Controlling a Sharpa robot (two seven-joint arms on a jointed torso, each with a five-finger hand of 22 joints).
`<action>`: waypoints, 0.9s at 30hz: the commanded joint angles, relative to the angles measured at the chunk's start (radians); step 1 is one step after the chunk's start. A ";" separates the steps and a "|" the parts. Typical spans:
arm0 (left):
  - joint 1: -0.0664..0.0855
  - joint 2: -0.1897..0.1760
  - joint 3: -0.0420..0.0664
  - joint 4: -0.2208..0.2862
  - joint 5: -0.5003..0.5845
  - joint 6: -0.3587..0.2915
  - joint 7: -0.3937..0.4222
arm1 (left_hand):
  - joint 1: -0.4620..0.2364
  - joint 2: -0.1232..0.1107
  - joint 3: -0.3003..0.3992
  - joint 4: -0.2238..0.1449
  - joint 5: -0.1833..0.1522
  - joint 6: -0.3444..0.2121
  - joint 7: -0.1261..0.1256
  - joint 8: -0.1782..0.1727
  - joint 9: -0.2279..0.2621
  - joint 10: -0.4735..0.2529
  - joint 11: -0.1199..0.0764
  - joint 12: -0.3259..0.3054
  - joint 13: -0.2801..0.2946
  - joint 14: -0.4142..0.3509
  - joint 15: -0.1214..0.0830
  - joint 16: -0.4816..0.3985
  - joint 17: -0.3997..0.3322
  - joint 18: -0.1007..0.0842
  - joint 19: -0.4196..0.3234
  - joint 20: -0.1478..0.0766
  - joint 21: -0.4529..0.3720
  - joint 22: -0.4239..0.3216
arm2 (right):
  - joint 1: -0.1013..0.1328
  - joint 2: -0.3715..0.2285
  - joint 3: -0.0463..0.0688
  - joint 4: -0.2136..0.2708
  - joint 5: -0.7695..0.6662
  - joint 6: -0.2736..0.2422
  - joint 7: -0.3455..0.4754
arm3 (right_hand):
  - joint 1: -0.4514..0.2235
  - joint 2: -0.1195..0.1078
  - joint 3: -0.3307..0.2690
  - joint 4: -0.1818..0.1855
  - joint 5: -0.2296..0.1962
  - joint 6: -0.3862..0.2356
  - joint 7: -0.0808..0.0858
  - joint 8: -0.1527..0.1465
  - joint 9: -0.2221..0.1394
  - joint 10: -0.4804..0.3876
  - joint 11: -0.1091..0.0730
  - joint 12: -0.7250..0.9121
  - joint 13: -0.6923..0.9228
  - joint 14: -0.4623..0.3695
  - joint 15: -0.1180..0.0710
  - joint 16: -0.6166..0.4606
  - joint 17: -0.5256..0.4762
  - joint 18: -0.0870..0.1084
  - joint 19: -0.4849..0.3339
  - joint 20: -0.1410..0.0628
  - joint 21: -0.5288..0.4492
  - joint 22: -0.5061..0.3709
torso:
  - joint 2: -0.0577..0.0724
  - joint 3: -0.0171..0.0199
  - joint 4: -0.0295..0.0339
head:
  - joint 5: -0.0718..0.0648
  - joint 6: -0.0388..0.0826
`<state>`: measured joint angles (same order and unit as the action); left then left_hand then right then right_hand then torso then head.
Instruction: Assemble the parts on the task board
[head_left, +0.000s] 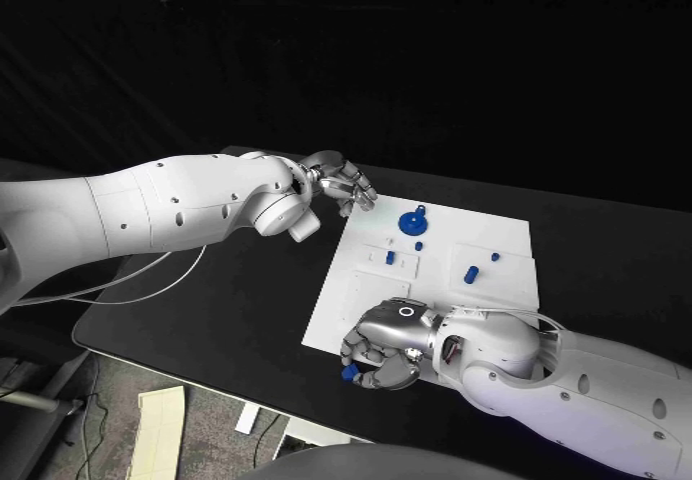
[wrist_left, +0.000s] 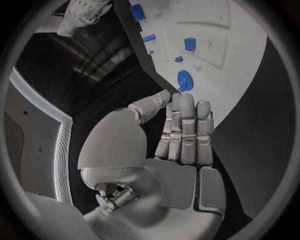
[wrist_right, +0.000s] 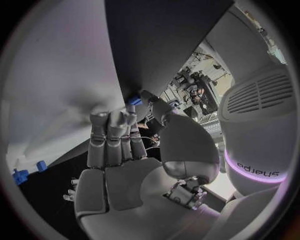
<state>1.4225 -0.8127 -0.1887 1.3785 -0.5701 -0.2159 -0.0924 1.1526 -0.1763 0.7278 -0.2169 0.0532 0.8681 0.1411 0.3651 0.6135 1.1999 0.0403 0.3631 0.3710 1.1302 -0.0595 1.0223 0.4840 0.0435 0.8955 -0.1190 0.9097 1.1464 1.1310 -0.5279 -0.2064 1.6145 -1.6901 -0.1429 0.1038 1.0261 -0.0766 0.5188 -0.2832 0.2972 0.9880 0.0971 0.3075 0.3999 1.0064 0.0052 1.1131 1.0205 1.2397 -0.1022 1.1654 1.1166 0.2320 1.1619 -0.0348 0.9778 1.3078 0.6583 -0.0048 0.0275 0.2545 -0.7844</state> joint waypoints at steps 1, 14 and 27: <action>-0.001 0.000 0.001 0.002 0.006 0.010 0.010 | -0.001 0.007 0.007 0.002 0.002 -0.005 0.002 0.007 -0.001 0.006 0.002 -0.005 0.002 0.006 -0.004 -0.005 0.001 0.019 0.003 -0.040 -0.007 0.001 | 0.000 -0.010 0.003 0.007 0.025 -0.052 -0.014 | -0.011 -0.002 0.004 0.001 0.003 0.018 0.014 0.005 0.002 0.004 -0.004 0.006 -0.001 0.004 -0.004 0.006 -0.001 0.030 0.009 0.000 0.006 0.015 | 0.000 0.0002 -0.0006 | -0.002 0.004; -0.001 -0.020 0.001 0.004 0.038 0.006 0.019 | -0.009 0.001 0.003 0.007 0.001 -0.009 0.003 0.011 -0.007 0.008 0.003 -0.010 0.006 0.006 -0.003 -0.007 0.004 0.018 0.004 -0.040 -0.007 0.003 | 0.001 -0.077 0.097 0.052 0.164 -0.079 -0.009 | -0.025 -0.007 0.001 0.001 0.002 0.019 0.014 0.006 0.002 0.006 -0.005 0.007 -0.001 0.007 -0.005 0.007 -0.003 0.030 0.014 -0.003 0.009 0.015 | 0.000 0.0001 -0.0017 | -0.022 0.030; -0.001 -0.045 0.000 0.009 0.146 0.013 0.051 | -0.065 -0.017 -0.026 0.062 -0.001 -0.020 0.004 0.027 -0.031 0.016 0.003 -0.028 0.022 0.007 -0.003 -0.016 0.017 0.019 0.005 -0.040 -0.012 0.008 | 0.017 -0.125 0.174 -0.047 0.150 -0.103 -0.037 | -0.024 -0.014 0.002 -0.003 -0.001 0.018 0.013 0.007 0.003 0.008 -0.006 0.007 -0.002 0.009 -0.006 0.008 -0.004 0.030 0.016 -0.007 0.010 0.015 | 0.000 0.0016 -0.0022 | -0.063 0.101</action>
<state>1.4224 -0.8572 -0.1894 1.3834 -0.4878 -0.2150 -0.0719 1.0933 -0.1943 0.7012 -0.1589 0.0532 0.8535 0.1451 0.3866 0.5828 1.2096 0.0428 0.3375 0.3922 1.1340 -0.0632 1.0114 0.5006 0.0537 0.8954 -0.1188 0.9020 1.1542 1.1485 -0.6536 -0.0325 1.5741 -1.5425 -0.2256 0.0813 1.0081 -0.0869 0.5187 -0.2832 0.2973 0.9933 0.1027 0.3075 0.4017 1.0116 0.0035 1.1179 1.0199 1.2451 -0.1036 1.1689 1.1144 0.2320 1.1708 -0.0399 0.9817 1.3078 0.6584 -0.0041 0.0258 0.1999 -0.6993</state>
